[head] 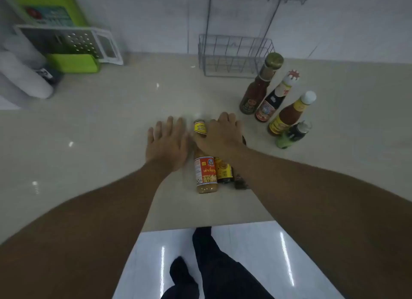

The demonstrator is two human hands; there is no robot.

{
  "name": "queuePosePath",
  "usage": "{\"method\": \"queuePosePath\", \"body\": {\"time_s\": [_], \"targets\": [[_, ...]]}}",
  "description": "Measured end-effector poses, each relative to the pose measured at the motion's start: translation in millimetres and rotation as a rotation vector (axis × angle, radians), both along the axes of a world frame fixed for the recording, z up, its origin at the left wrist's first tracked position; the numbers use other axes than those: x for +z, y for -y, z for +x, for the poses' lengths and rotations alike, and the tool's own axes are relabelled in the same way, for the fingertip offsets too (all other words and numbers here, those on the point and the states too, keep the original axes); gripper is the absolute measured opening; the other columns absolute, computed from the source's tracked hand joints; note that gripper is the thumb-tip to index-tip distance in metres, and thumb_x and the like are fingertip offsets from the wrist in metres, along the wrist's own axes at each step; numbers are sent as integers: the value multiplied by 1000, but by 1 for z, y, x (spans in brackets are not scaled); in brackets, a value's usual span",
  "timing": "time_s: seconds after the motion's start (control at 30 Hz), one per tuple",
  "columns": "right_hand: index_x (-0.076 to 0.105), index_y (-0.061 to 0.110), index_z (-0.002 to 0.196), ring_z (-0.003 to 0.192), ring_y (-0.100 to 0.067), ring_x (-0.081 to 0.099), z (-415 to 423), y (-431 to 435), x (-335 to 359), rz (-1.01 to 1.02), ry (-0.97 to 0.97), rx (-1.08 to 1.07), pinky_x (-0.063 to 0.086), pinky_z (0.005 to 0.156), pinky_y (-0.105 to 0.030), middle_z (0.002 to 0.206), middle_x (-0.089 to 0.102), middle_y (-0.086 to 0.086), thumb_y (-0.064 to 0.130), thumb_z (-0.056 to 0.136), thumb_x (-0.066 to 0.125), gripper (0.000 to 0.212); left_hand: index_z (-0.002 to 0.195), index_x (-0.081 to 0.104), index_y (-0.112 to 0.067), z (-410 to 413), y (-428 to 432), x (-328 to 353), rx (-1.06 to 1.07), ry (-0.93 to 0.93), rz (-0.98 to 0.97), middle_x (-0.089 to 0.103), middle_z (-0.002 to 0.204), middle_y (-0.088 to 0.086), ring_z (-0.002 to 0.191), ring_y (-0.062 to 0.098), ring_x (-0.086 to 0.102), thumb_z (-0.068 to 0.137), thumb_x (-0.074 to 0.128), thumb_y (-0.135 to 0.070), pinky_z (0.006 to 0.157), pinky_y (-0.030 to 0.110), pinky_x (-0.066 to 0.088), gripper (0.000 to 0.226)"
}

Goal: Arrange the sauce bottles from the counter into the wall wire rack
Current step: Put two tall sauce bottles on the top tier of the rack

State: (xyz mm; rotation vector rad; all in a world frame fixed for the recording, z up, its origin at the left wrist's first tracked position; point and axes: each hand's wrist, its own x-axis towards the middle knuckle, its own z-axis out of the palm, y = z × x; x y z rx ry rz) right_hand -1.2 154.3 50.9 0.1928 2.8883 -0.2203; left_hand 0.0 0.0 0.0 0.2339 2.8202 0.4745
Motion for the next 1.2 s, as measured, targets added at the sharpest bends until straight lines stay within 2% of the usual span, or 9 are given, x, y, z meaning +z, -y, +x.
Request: {"method": "queuePosePath", "body": {"time_s": [0.13,0.3,0.53,0.7,0.8,0.9,1.0,1.1,1.2], "targets": [[68,12,105,119,-34,37,1,4,-26,127,-72,24,27,102,-52,124,48,-14,76,82,39,74,161,2,-30,4,5,-36,44,39,-20,-3,171,0,156,31,-8,103,14,-52,124,52,-3,63],[69,14,89,113,-31,37,-3,12,-38,93,-123,4,24,96,-50,114,47,-8,68,78,43,61,162,0,-30,12,5,-58,34,-92,-123,-4,171,1,157,30,-8,98,6,-53,123,54,-3,68],[59,11,103,112,-30,40,-2,20,-37,-23,-121,-7,30,93,-46,113,48,-8,67,79,47,62,160,-9,-29,7,5,-56,-15,-28,-180,-11,170,2,156,33,-12,88,-9,-58,123,56,-4,78],[51,10,106,99,-28,58,6,22,-26,-313,-189,-68,43,91,-44,102,62,-8,57,83,57,53,160,-11,-24,2,5,-44,-73,44,-311,-9,170,6,155,37,-5,101,12,-53,121,56,6,69],[41,12,104,77,-25,65,8,21,-17,-587,-195,-103,55,72,-41,89,64,-6,47,86,63,45,160,11,-23,-9,6,-21,-120,18,-350,16,165,7,147,35,21,102,25,-50,112,51,28,65],[37,14,103,71,-20,63,4,15,-5,-802,-247,-135,49,64,-32,85,62,-5,31,90,66,36,155,20,-24,-29,6,0,-107,109,-225,28,156,7,138,35,34,103,30,-46,106,48,39,58],[36,18,105,71,-17,59,-11,7,18,-927,-338,-141,47,63,-31,83,59,-1,26,90,64,33,159,10,-21,-58,-2,27,-1,185,-76,24,159,11,135,39,43,104,28,-46,106,50,41,63],[39,16,110,72,-13,59,-39,-4,53,-1018,-433,-107,48,63,-28,85,58,1,23,91,65,33,161,7,-20,-93,-21,62,28,133,8,26,160,14,135,40,46,105,24,-46,107,50,41,64],[41,17,114,75,-15,64,-76,-19,96,-1095,-547,-65,56,67,-38,86,61,3,29,89,65,36,159,16,-20,-130,-44,104,13,6,54,40,148,17,129,42,51,105,26,-43,104,50,43,59]]}}
